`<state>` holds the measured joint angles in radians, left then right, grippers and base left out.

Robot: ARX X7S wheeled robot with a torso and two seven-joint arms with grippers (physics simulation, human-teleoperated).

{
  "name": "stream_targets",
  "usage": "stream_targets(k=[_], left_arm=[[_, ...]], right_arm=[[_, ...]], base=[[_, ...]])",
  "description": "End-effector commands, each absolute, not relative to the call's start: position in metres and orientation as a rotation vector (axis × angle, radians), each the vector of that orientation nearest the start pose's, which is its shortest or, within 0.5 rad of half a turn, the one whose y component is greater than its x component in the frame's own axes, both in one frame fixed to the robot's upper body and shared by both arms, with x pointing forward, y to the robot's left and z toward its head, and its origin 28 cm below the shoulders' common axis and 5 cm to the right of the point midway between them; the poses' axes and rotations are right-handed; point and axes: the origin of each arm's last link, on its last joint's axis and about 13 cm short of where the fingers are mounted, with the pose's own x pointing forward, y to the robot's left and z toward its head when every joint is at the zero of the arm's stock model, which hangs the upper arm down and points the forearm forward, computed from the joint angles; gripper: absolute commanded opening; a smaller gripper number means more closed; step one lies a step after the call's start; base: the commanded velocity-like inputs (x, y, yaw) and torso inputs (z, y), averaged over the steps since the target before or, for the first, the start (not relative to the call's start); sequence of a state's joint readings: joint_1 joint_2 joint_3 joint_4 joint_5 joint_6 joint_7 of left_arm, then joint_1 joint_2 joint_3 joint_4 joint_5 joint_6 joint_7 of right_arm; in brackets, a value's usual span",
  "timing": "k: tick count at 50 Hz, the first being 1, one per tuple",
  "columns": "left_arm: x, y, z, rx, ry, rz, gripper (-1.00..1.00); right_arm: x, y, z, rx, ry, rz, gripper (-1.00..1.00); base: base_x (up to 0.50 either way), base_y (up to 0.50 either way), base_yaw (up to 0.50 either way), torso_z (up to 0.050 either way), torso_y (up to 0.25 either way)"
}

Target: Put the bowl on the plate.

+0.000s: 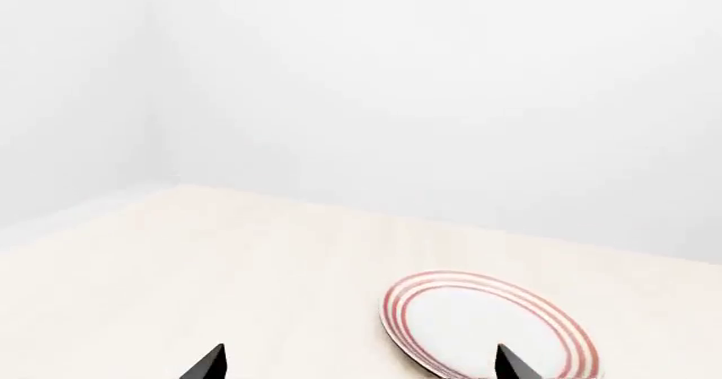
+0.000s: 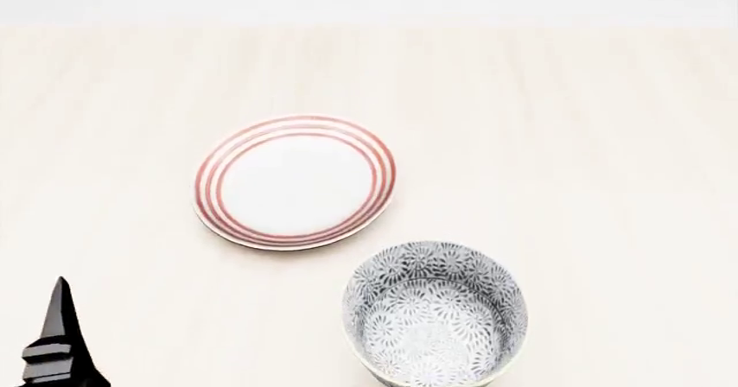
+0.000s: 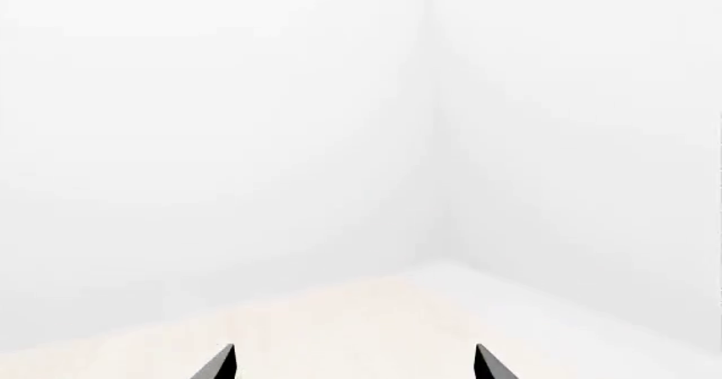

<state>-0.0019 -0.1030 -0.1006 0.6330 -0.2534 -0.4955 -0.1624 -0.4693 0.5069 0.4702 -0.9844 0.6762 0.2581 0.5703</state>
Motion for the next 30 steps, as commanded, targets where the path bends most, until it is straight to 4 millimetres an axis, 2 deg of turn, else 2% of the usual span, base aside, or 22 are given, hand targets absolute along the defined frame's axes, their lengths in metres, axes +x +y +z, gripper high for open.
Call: stream_targets(k=[1, 5, 12, 30], left_arm=[[0.201, 0.232, 0.126, -0.147, -0.157, 0.163, 1.00], [0.201, 0.232, 0.128, -0.153, -0.165, 0.168, 1.00], [0.212, 0.236, 0.125, -0.148, -0.156, 0.196, 1.00], [0.212, 0.241, 0.127, -0.150, -0.173, 0.191, 1.00]], right_arm=[[0.101, -0.185, 0.191, 0.027, -0.330, -0.391, 1.00], [0.101, -0.187, 0.195, 0.047, -0.339, -0.373, 1.00], [0.105, -0.185, 0.193, 0.071, -0.335, -0.358, 1.00], [0.103, -0.181, 0.197, 0.056, -0.342, -0.364, 1.00]], base=[[0.00, 0.00, 0.00, 0.000, 0.000], [0.00, 0.00, 0.00, 0.000, 0.000], [0.50, 0.00, 0.00, 0.000, 0.000], [0.50, 0.00, 0.00, 0.000, 0.000]])
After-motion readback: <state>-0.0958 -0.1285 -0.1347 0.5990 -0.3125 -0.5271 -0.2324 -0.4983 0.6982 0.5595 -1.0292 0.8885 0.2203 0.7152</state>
